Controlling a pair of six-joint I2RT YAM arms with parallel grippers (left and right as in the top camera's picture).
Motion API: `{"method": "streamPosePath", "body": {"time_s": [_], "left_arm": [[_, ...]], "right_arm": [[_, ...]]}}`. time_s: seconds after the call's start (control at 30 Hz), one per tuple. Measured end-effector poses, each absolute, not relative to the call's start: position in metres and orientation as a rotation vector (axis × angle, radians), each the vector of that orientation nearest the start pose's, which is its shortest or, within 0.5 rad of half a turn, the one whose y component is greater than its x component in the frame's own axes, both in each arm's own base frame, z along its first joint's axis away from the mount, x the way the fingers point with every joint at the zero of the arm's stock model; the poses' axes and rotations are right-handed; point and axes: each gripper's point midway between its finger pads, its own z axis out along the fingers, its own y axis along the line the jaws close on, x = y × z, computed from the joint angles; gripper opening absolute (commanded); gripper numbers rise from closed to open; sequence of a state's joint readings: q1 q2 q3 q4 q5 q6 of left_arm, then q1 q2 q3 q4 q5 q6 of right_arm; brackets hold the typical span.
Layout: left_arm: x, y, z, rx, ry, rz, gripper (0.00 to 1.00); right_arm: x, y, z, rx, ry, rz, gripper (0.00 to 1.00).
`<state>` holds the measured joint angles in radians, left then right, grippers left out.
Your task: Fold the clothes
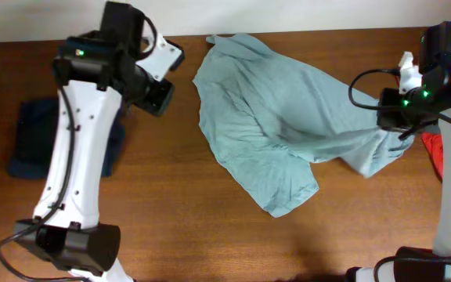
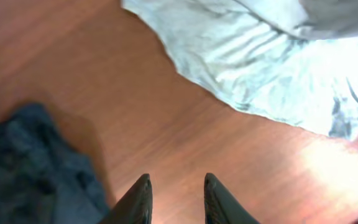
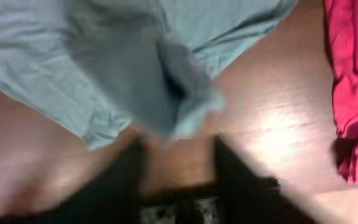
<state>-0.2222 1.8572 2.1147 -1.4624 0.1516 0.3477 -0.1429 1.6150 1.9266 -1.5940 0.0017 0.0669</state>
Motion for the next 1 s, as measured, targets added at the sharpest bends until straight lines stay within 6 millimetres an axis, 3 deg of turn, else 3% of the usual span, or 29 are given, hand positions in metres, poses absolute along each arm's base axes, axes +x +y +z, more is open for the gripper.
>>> {"method": "streamPosePath", "body": {"time_s": [0.1, 0.33, 0.53, 0.63, 0.73, 0.87, 1.0], "left_arm": [[0.382, -0.13, 0.239, 0.872, 2.663, -0.21, 0.28], [0.365, -0.164, 0.206, 0.982, 2.687, -0.334, 0.28], [0.336, -0.224, 0.152, 1.218, 2.635, -0.387, 0.27], [0.315, -0.255, 0.119, 1.352, 2.578, -0.396, 0.15], [0.303, -0.273, 0.094, 1.436, 2.53, -0.377, 0.13], [0.3, -0.286, 0.059, 1.497, 2.539, -0.348, 0.14], [0.303, -0.288, 0.019, 1.52, 2.588, -0.325, 0.26]], "right_arm": [[0.313, -0.046, 0.274, 0.3, 2.838, -0.028, 0.58], [0.313, -0.05, 0.274, 0.311, 2.836, -0.055, 0.61], [0.313, -0.05, 0.274, 0.31, 2.834, -0.056, 0.62], [0.313, -0.05, 0.274, 0.31, 2.833, -0.056, 0.62], [0.313, -0.05, 0.274, 0.311, 2.833, -0.056, 0.61], [0.313, -0.05, 0.274, 0.317, 2.832, -0.055, 0.61], [0.313, -0.05, 0.274, 0.318, 2.833, -0.055, 0.61]]}}
